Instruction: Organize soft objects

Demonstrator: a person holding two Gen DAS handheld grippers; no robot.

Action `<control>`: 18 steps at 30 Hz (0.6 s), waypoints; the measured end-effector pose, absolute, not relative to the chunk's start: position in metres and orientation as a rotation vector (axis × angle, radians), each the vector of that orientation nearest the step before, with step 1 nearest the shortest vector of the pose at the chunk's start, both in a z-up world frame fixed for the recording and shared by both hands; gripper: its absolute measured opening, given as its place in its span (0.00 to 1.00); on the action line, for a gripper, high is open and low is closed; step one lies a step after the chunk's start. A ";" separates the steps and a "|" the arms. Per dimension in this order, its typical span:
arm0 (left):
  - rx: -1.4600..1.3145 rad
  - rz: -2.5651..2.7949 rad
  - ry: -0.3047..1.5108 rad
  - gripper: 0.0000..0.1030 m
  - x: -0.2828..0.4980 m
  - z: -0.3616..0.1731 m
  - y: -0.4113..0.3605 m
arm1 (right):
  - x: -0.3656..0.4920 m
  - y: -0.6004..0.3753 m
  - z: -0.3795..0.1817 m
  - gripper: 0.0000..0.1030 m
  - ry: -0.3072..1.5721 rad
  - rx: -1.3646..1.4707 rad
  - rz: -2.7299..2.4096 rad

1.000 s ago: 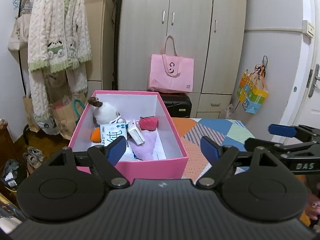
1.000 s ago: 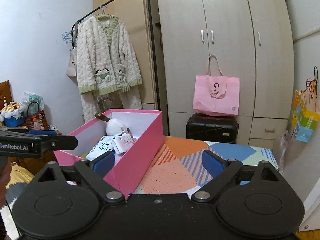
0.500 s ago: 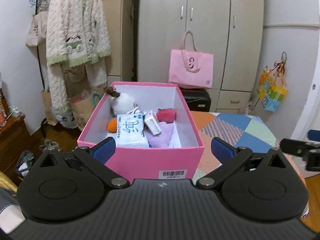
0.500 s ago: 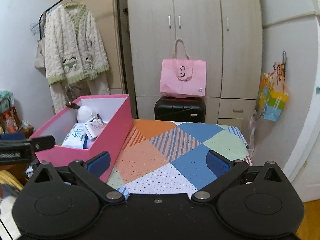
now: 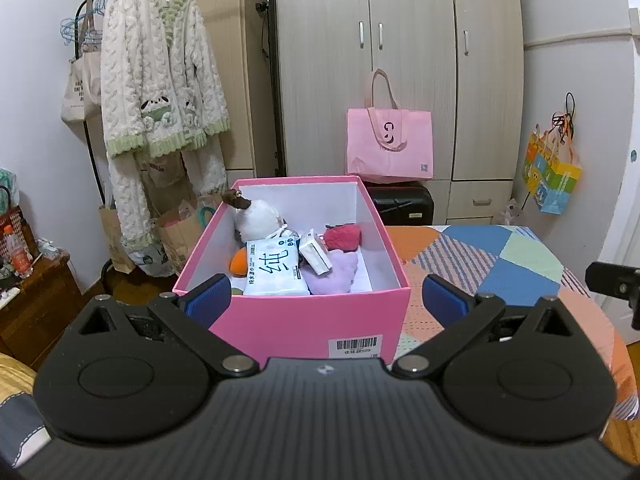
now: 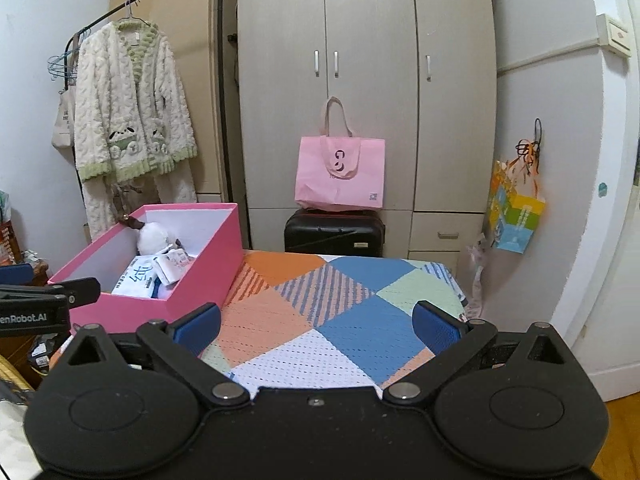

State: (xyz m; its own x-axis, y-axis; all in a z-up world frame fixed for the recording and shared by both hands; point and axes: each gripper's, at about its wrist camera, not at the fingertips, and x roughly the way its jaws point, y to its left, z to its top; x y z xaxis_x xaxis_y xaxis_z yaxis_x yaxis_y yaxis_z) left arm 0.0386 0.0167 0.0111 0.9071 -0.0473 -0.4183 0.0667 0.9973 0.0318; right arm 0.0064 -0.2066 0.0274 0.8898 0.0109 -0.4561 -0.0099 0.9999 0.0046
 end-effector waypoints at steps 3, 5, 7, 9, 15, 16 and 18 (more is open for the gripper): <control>0.023 -0.058 0.429 1.00 0.035 0.011 0.016 | 0.005 -0.205 0.026 1.00 0.475 -0.006 0.009; 0.015 -0.062 0.436 1.00 0.034 0.010 0.017 | 0.003 -0.204 0.026 1.00 0.474 -0.009 0.006; 0.031 -0.053 0.436 1.00 0.032 0.009 0.015 | 0.001 -0.203 0.025 1.00 0.471 -0.013 0.002; 0.055 -0.038 0.435 1.00 0.031 0.007 0.012 | -0.001 -0.202 0.024 1.00 0.472 -0.019 -0.004; 0.068 -0.032 0.447 1.00 0.029 0.006 0.010 | -0.005 -0.203 0.021 1.00 0.475 -0.031 -0.024; 0.073 -0.030 0.446 1.00 0.029 0.006 0.010 | -0.005 -0.203 0.021 1.00 0.475 -0.034 -0.026; 0.083 -0.024 0.447 1.00 0.029 0.005 0.009 | -0.005 -0.202 0.020 1.00 0.475 -0.039 -0.030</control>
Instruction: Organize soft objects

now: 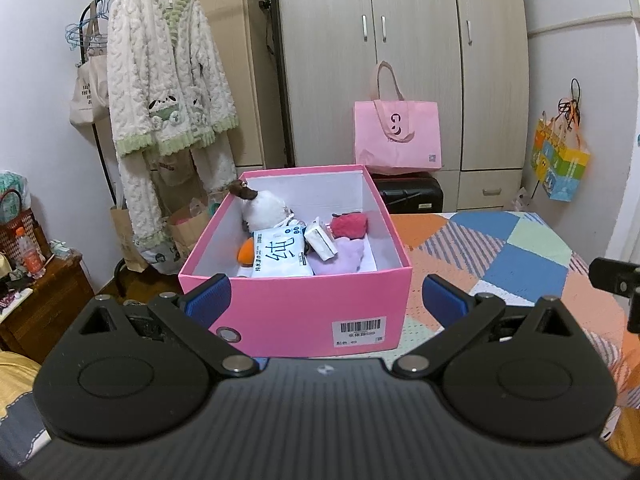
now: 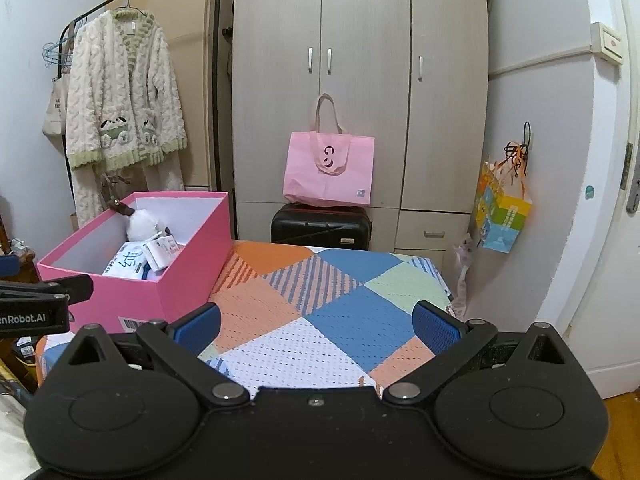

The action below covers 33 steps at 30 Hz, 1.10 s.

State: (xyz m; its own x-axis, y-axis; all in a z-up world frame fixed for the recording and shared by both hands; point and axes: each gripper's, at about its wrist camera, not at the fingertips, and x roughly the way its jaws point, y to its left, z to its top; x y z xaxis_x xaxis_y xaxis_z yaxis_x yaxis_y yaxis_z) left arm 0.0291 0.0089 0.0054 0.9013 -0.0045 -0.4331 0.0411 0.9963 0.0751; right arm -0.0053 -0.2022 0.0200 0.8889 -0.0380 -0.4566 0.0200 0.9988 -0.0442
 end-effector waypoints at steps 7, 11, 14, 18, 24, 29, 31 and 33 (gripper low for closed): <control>0.088 -0.002 0.451 1.00 0.030 0.005 0.009 | -0.007 -0.211 0.022 1.00 0.461 0.029 -0.031; 0.092 -0.003 0.446 1.00 0.030 0.005 0.009 | -0.005 -0.215 0.020 1.00 0.469 0.044 -0.029; 0.095 -0.003 0.443 1.00 0.031 0.004 0.008 | -0.005 -0.214 0.018 1.00 0.464 0.026 -0.032; 0.078 -0.011 0.450 1.00 0.031 0.004 0.008 | -0.005 -0.214 0.017 1.00 0.463 0.022 -0.025; 0.061 -0.043 0.470 1.00 0.033 0.003 0.009 | -0.004 -0.215 0.016 1.00 0.468 0.022 -0.027; 0.060 -0.045 0.468 1.00 0.033 0.003 0.010 | -0.003 -0.215 0.016 1.00 0.471 0.022 -0.029; 0.061 -0.044 0.467 1.00 0.033 0.004 0.011 | -0.003 -0.215 0.016 1.00 0.471 0.022 -0.030; 0.061 -0.043 0.466 1.00 0.033 0.004 0.011 | -0.003 -0.216 0.015 1.00 0.471 0.026 -0.032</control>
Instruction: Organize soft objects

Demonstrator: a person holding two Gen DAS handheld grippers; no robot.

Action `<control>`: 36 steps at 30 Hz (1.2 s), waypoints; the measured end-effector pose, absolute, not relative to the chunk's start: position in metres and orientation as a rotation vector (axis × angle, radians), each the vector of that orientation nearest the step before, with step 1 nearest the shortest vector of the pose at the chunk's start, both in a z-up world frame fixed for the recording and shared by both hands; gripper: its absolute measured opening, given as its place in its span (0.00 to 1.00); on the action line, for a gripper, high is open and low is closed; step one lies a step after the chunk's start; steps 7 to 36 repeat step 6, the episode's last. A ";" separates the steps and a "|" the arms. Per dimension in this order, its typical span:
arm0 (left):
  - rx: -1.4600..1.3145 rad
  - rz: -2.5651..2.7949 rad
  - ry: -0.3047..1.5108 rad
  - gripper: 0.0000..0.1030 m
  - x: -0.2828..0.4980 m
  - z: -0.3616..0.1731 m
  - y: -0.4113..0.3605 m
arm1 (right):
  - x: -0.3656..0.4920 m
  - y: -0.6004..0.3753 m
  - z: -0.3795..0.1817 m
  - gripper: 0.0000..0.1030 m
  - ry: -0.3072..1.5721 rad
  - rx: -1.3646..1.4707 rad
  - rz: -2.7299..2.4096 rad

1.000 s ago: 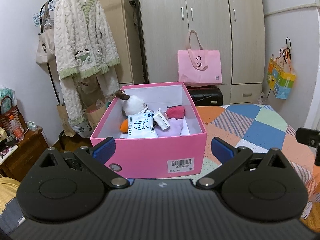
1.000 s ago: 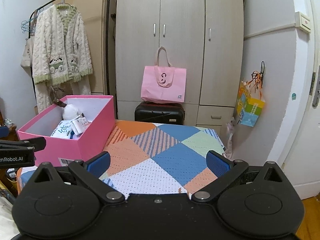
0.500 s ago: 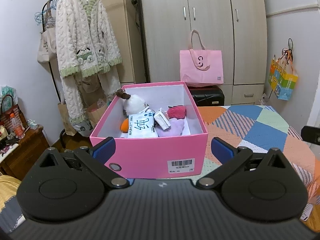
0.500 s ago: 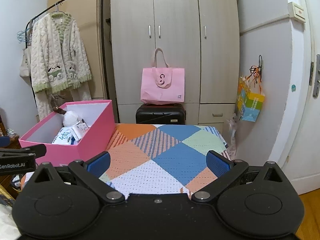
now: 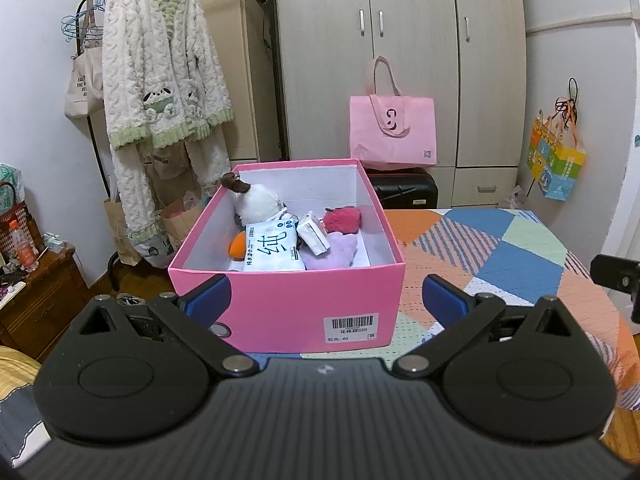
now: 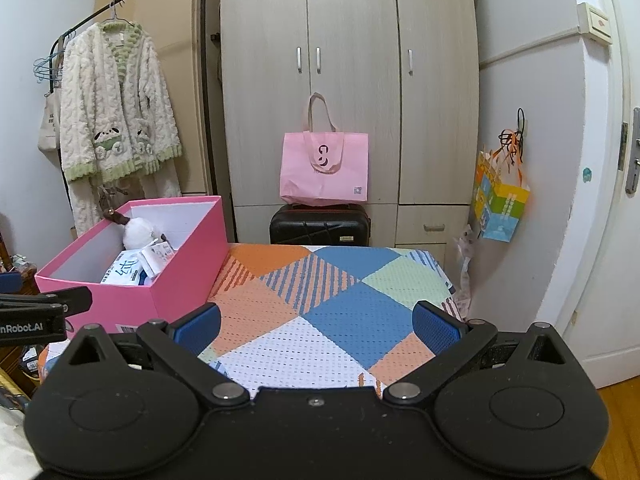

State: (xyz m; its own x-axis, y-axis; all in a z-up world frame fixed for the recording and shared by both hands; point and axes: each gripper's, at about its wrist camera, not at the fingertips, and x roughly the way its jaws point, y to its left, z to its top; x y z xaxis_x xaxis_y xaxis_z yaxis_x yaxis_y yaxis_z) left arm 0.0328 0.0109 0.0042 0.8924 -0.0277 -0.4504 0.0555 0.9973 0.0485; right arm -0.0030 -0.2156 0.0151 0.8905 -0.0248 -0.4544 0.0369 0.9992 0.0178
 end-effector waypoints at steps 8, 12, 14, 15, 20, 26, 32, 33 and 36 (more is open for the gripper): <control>0.061 -0.042 0.471 1.00 0.032 0.004 0.011 | 0.000 -0.217 0.014 1.00 0.479 0.028 -0.032; 0.061 -0.042 0.471 1.00 0.032 0.004 0.011 | 0.000 -0.217 0.014 1.00 0.479 0.028 -0.032; 0.061 -0.042 0.471 1.00 0.032 0.004 0.011 | 0.000 -0.217 0.014 1.00 0.479 0.028 -0.032; 0.061 -0.042 0.471 1.00 0.032 0.004 0.011 | 0.000 -0.217 0.014 1.00 0.479 0.028 -0.032; 0.061 -0.042 0.471 1.00 0.032 0.004 0.011 | 0.000 -0.217 0.014 1.00 0.479 0.028 -0.032; 0.061 -0.042 0.471 1.00 0.032 0.004 0.011 | 0.000 -0.217 0.014 1.00 0.479 0.028 -0.032; 0.061 -0.042 0.471 1.00 0.032 0.004 0.011 | 0.000 -0.217 0.014 1.00 0.479 0.028 -0.032; 0.061 -0.042 0.471 1.00 0.032 0.004 0.011 | 0.000 -0.217 0.014 1.00 0.479 0.028 -0.032; 0.061 -0.042 0.471 1.00 0.032 0.004 0.011 | 0.000 -0.217 0.014 1.00 0.479 0.028 -0.032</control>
